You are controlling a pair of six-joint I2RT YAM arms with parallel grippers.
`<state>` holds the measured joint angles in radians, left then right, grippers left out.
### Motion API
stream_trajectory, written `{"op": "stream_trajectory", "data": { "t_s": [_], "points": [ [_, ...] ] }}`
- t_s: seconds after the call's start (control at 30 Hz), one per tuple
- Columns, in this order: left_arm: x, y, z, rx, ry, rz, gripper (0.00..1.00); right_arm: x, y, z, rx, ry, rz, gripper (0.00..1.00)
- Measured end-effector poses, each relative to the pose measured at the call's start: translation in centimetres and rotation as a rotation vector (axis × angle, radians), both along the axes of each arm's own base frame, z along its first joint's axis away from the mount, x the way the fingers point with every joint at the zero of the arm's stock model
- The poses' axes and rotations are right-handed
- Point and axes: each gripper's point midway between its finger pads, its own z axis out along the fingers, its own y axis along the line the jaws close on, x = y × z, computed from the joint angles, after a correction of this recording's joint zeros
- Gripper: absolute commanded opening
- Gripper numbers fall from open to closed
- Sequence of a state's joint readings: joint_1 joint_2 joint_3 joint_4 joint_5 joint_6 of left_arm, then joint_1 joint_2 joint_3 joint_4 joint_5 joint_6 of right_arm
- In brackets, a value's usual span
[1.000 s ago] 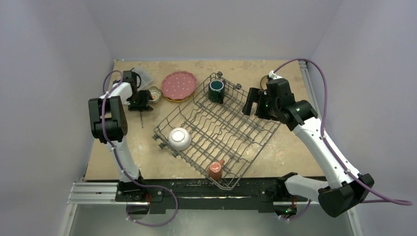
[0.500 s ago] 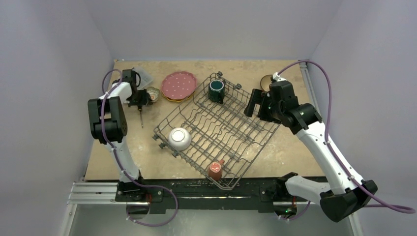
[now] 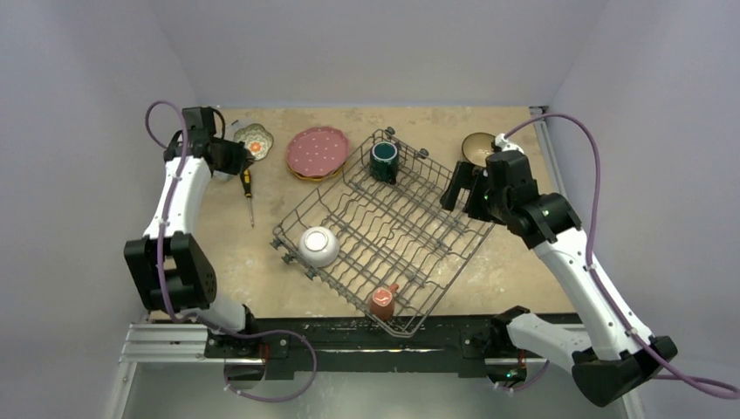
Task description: Load the mixed dishes into the dish rack
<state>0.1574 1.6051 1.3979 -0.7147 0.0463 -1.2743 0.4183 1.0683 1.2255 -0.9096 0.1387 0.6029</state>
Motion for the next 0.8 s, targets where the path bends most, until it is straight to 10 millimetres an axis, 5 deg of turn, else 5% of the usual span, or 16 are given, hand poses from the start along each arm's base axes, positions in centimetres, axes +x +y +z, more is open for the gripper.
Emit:
{"op": "stream_trajectory", "data": {
  "t_s": [0.1,0.2,0.47,0.63,0.8],
  "points": [
    [-1.8,-2.3,2.6,0.015,-0.088,-0.112,0.0,-1.4,0.4,0.2,0.035,-0.022,0.053,0.98],
    [-3.8,-6.7,4.4,0.0,-0.183,-0.264,0.0,-2.7,2.1,-0.1,0.096,0.0,0.162,0.98],
    [-9.3,-23.0,8.0,-0.247,-0.455,-0.811,0.0,-4.7,7.9,-1.6,0.307,0.041,0.487,0.98],
    [-13.0,-28.5,8.8,-0.373,-0.545,-0.98,0.0,-5.7,11.3,2.6,0.515,-0.033,0.657,0.98],
    [-15.5,-32.7,12.5,-0.51,-0.677,-1.072,0.0,-6.2,12.4,6.3,0.626,-0.117,0.718,0.96]
  ]
}}
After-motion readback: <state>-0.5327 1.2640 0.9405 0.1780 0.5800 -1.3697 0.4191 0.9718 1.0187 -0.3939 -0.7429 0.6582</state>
